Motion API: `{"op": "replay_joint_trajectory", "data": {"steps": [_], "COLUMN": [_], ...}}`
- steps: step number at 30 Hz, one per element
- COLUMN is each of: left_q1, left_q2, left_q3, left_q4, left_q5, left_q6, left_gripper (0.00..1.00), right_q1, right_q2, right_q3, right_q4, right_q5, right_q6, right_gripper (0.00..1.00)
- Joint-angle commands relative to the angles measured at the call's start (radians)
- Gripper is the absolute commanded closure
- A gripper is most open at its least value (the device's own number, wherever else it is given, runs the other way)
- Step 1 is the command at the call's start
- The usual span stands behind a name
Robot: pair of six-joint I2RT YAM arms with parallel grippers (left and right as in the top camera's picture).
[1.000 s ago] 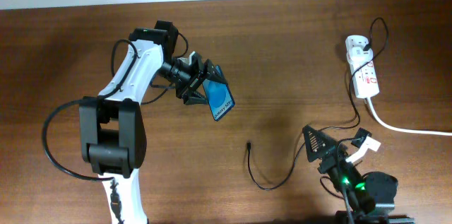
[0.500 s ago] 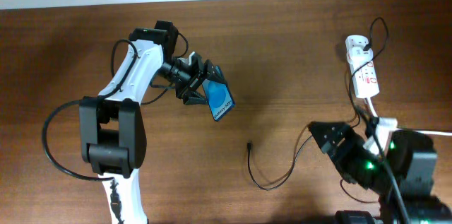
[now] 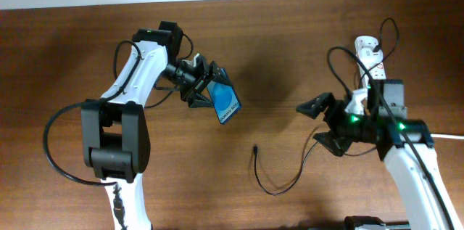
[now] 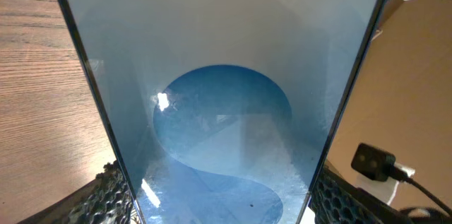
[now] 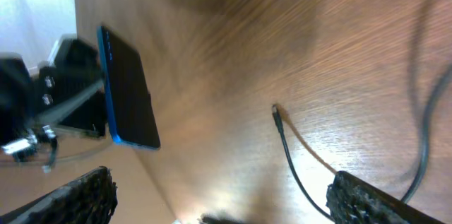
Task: Plug charger to phone and switch on socket
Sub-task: 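Move the right gripper toward the phone held by the left gripper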
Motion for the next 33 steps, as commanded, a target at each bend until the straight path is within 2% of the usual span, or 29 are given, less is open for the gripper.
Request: {"op": "replay_joint_trajectory", "data": {"steps": [1, 5, 7, 9, 12, 17, 20, 23, 27, 33], "left_q1": [0.000, 0.000, 0.000, 0.000, 0.000, 0.000, 0.000, 0.000, 0.001, 0.001], "left_q2": [0.005, 0.005, 0.005, 0.005, 0.005, 0.005, 0.005, 0.005, 0.005, 0.005], "left_q3": [0.020, 0.020, 0.020, 0.020, 0.020, 0.020, 0.020, 0.020, 0.020, 0.020], "left_q4": [-0.002, -0.002, -0.002, -0.005, -0.005, -0.008, -0.012, -0.013, -0.021, -0.026], "left_q5": [0.027, 0.027, 0.027, 0.027, 0.027, 0.027, 0.026, 0.026, 0.026, 0.027], "left_q6": [-0.013, -0.012, -0.012, -0.012, -0.012, -0.012, -0.011, -0.010, 0.003, 0.002], "left_gripper": [0.48, 0.48, 0.48, 0.48, 0.48, 0.49, 0.49, 0.49, 0.49, 0.48], "right_q1": [0.120, 0.416, 0.552, 0.629, 0.643, 0.712, 0.745, 0.743, 0.719, 0.720], "right_q2": [0.002, -0.031, -0.035, -0.035, -0.035, -0.003, 0.021, 0.040, 0.045, 0.045], "right_q3": [0.008, 0.011, 0.011, 0.011, 0.011, 0.010, 0.011, 0.011, 0.012, 0.012], "right_q4": [0.013, 0.056, 0.073, 0.153, 0.231, 0.456, 0.496, 0.559, 0.563, 0.566], "right_q5": [0.004, 0.342, 0.564, 0.638, 0.683, 0.703, 0.777, 0.779, 0.752, 0.904], "right_q6": [-0.116, -0.058, 0.031, 0.045, 0.025, -0.076, -0.075, -0.073, -0.073, -0.084], "right_gripper": [0.04, 0.05, 0.05, 0.01, 0.02, 0.02, 0.02, 0.02, 0.02, 0.02]}}
